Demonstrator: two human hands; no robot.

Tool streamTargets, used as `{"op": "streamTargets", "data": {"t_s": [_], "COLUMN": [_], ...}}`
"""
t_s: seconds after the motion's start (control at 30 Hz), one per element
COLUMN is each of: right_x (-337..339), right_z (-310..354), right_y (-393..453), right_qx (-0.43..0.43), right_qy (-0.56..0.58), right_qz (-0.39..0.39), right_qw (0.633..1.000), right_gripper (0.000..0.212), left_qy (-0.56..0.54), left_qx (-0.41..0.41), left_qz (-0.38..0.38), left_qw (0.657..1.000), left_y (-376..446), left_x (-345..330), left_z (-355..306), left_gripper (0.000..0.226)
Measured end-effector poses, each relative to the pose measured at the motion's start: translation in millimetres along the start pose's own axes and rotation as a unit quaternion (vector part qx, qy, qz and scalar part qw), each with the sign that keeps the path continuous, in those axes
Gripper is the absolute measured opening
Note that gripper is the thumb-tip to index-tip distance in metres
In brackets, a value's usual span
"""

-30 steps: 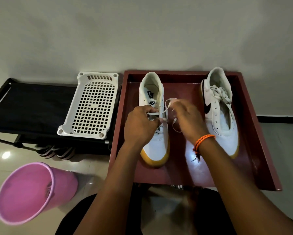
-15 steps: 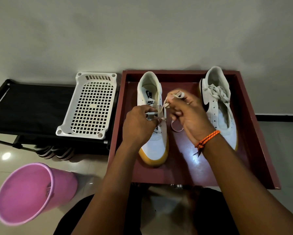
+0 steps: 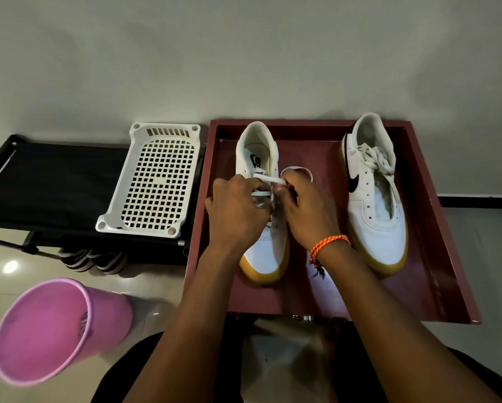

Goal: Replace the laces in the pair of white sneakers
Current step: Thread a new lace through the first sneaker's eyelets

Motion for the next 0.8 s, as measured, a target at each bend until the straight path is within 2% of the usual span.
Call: {"op": "streamTargets", "data": {"t_s": [0.17, 0.3, 0.5, 0.6, 0.67, 0.8], "right_x": [-3, 4, 20, 20, 19, 13], "right_z": [-11, -7, -1, -2, -1, 4], "right_y": [6, 13, 16, 16, 15, 12], "right_qx": [-0.012, -0.022, -0.065, -0.083, -0.086, -0.085], "right_qy": [0.083, 0.214, 0.456, 0.558, 0.607, 0.660], "right_qz": [0.003, 0.003, 0.020, 0.046, 0.067, 0.096], "right_qw": [0.997, 0.977, 0.887, 0.825, 0.788, 0.740], "right_gripper": [0.013, 0.010, 0.024, 0.032, 0.031, 0.027], "left_qy": [-0.003, -0.003, 0.023, 0.033, 0.031, 0.022], "left_qx": [-0.010, -0.015, -0.012, -0.007, -0.013, -0.015], "left_qz": [-0.002, 0.002, -0.005, 0.001, 0.001, -0.001], "left_qw": [1.000, 1.000, 1.000, 0.999, 0.999, 1.000], "left_y": [1, 2, -2, -2, -2, -3], "left_x": [-1, 0, 3, 2, 2, 3], "left_z": [-1, -6, -7, -8, -9, -9], "left_gripper": [0.022, 0.020, 0.027, 0.029, 0.030, 0.029]}}
Point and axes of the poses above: each hand's wrist, its own y-axis towards the middle knuckle, its own x-axis out of the back of the hand, z = x × y, the point moved 10 cm from there along y, towards the middle knuckle, and after that the axes turned 13 degrees about -y, right-handed, at the moved point
